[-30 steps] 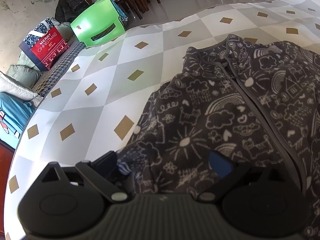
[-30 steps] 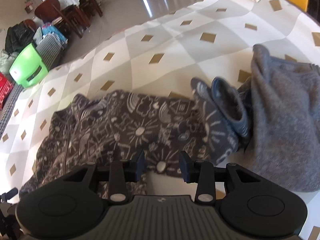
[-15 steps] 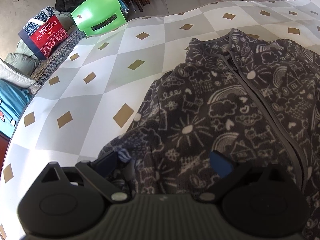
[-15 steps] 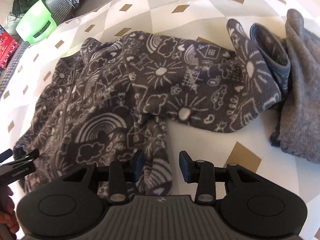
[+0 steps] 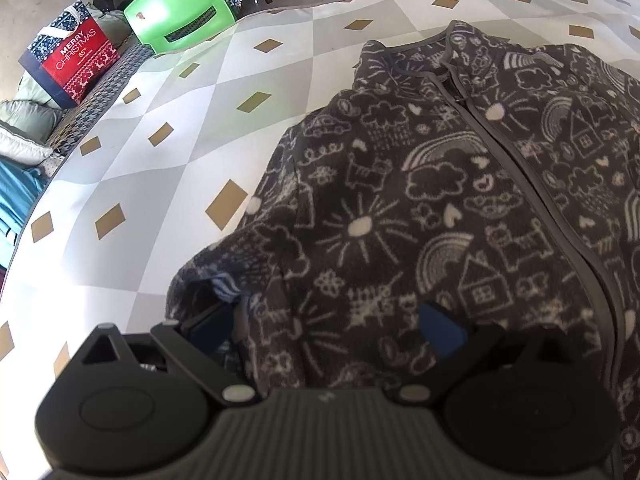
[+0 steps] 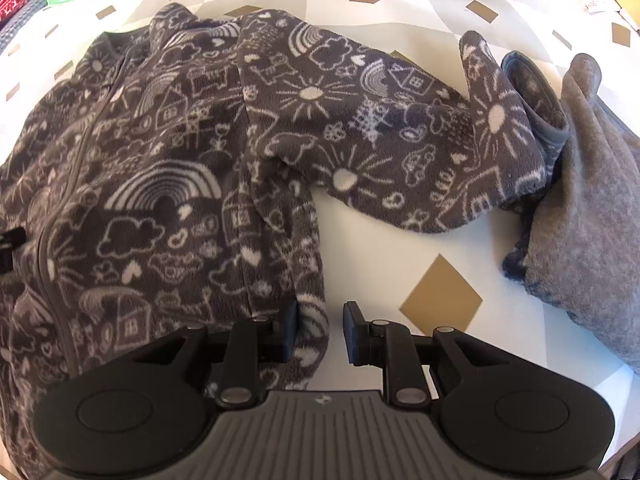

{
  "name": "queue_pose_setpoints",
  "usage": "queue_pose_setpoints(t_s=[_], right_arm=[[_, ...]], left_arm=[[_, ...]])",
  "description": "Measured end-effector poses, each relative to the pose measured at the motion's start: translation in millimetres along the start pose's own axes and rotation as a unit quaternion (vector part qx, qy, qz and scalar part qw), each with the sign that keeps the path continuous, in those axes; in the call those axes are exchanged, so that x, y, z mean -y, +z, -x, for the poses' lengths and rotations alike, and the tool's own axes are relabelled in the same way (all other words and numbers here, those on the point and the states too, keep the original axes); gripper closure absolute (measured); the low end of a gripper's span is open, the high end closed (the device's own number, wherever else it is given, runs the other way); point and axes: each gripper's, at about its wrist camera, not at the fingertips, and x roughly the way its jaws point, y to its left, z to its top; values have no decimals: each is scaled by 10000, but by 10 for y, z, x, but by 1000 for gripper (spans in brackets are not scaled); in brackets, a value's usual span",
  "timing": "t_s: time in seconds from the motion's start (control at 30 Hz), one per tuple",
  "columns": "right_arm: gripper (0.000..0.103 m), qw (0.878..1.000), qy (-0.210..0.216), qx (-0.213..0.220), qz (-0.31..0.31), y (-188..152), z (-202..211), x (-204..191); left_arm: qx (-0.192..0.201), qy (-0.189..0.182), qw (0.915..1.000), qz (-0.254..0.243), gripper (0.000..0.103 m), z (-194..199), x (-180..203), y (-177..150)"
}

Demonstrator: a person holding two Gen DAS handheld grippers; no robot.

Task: Fold clothes
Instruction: 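Release the sleeve and smooth the spread fleece with both grippers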

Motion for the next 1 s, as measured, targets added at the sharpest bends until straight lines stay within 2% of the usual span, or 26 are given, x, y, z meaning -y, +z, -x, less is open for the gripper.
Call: queue_pose_setpoints(t_s=[0.2,0.33,0.43,0.6,0.67,0.73,0.83,1.0], right_arm=[[83,9994,-100,6,339,-135,78,0],[83,9985,-150,78,527,-199,125,1],[83,9978,-143,10,643,-264,172,-18],[83,9964,198,-308,758,-268,234,35],[83,9975,290,-360,539,-151,231,117],[83,9980,365,-240,452,-29,273,173],[82,9980,389,216,448,121,455,234],[80,9949,406,764,518,389,600,210]], left_arm=[[40,-11,10000,58,3,31,-78,-4],[-150,59,9999,-17,2,-31,-171,-86],[-234,-157,9994,203,0,-53,-310,-160],[-416,-527,9967,466,0,-59,-536,-270],[-371,-677,9956,535,0,-31,-607,-287],[-179,-700,9959,547,0,38,-676,-278],[108,-675,9955,655,0,163,-794,-214],[236,-455,9900,1317,0,193,-1113,-110]])
